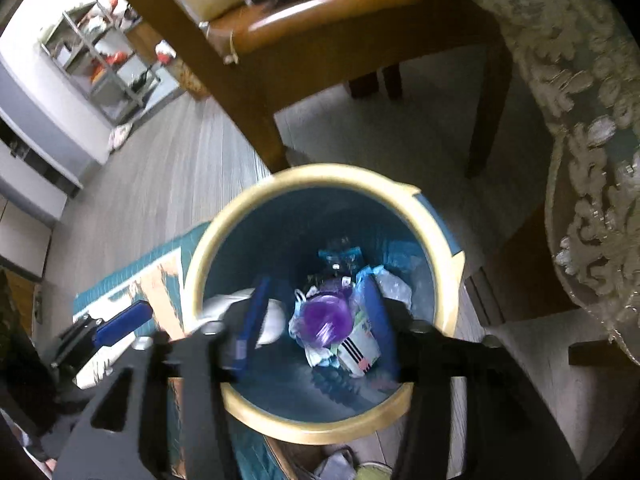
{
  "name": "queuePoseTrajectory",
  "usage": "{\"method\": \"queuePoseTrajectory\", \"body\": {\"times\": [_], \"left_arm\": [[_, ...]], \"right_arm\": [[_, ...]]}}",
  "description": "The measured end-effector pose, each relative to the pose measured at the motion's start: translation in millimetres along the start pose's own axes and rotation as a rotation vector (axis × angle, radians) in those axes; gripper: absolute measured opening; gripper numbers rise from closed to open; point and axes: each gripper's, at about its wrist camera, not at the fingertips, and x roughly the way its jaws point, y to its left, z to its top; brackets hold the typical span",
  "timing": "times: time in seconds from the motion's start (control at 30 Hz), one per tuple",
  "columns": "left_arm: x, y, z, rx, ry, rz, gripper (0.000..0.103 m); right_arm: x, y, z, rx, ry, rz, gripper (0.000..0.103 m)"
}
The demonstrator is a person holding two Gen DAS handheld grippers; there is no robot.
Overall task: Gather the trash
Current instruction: 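Carry both items over the bin and open both grippers, then grasp the pink snack wrapper with right gripper while left reaches white tissues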
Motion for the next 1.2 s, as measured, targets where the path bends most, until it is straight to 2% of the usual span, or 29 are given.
{"method": "queuePoseTrajectory", "body": {"times": [0.2,0.43,0.63,0.77,0.97,1.1,1.2], "left_arm": [[-16.8,1.2,-0.7,0.005,-0.018,0.031,0.063],[-68.7,5.5,-15.3,0.018,-0.052,0.092,0.063],[-123.4,16.8,-46.1,0.009,-0.068,0.152,0.064],[-160.4,33.2,-76.4,-0.018,-0.066,0.216,0.064],[-206.9,64.1,-121.3,-0.090,-0.063,0.322,0.064],[-234.5,87.6,-160.4,-0.200,-0.055,0.354,0.064],[-245.8,98.1,-186.4,-0.227,-0.033,0.383,0.064]], "right_arm": [[-4.7,5.0,1.3,0.005,0.006,0.012,0.060],[-25.5,36.4,-4.2,-0.073,-0.027,0.008,0.071],[-45.8,70.9,-25.6,-0.120,-0.067,0.013,0.094],[-42.0,109.6,-52.6,-0.179,-0.028,0.056,0.094],[-44.9,162.1,-96.2,-0.253,-0.041,0.073,0.097],[-43.6,193.6,-130.4,-0.331,-0.059,0.050,0.097],[-36.7,212.8,-161.7,-0.371,-0.035,0.069,0.097]]}}
